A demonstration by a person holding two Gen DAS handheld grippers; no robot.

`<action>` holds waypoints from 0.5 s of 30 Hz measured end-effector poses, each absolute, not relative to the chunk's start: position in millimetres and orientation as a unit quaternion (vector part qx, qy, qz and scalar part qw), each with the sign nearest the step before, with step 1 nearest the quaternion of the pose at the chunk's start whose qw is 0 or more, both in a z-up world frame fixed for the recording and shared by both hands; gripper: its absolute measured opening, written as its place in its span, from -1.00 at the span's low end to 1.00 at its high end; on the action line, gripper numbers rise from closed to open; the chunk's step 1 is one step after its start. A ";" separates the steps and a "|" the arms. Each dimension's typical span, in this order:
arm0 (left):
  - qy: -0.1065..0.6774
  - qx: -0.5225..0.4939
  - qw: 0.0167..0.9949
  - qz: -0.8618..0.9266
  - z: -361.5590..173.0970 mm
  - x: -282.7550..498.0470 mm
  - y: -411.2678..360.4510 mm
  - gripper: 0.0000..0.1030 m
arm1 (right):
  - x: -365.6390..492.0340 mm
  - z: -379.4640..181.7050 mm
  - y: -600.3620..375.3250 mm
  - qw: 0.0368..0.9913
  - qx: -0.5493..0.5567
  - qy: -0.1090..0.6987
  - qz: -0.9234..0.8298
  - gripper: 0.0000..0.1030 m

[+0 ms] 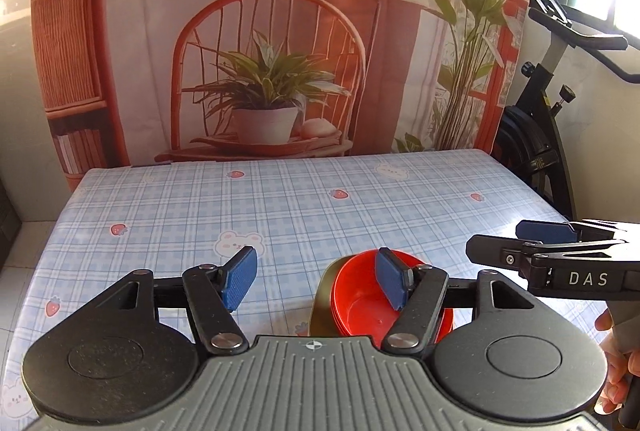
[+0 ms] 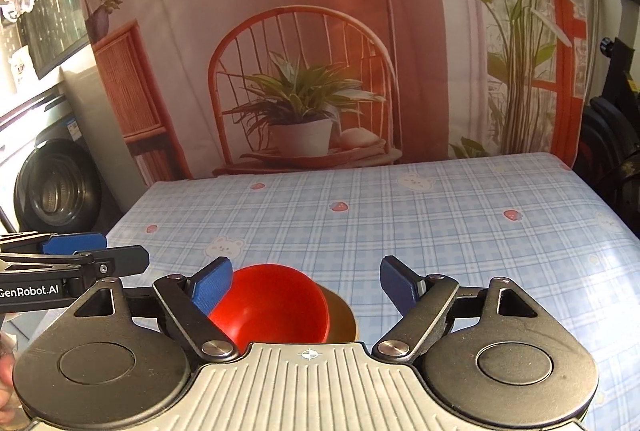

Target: Organize plates and bowls

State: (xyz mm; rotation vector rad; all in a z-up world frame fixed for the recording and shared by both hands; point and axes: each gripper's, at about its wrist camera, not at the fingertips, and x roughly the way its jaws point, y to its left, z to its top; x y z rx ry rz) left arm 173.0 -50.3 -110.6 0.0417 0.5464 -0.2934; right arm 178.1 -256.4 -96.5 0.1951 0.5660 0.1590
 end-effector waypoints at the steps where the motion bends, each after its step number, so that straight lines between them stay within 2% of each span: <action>1: 0.259 0.022 0.956 -0.140 -104.5 167.0 -49.3 0.41 | 173.7 -89.9 -255.3 0.955 0.094 0.271 0.079 0.73; 3: 0.240 0.025 0.962 -0.130 -91.5 155.7 -47.0 0.53 | 163.5 -75.4 -253.3 0.959 0.092 0.256 0.082 0.85; 7: 0.209 0.034 0.971 -0.110 -65.8 134.5 -44.1 0.57 | 144.6 -45.3 -248.7 0.965 0.081 0.231 0.091 0.99; 15: 0.125 0.063 0.988 -0.064 -5.6 78.0 -47.3 0.75 | 96.6 22.9 -239.2 0.983 0.049 0.160 0.073 0.99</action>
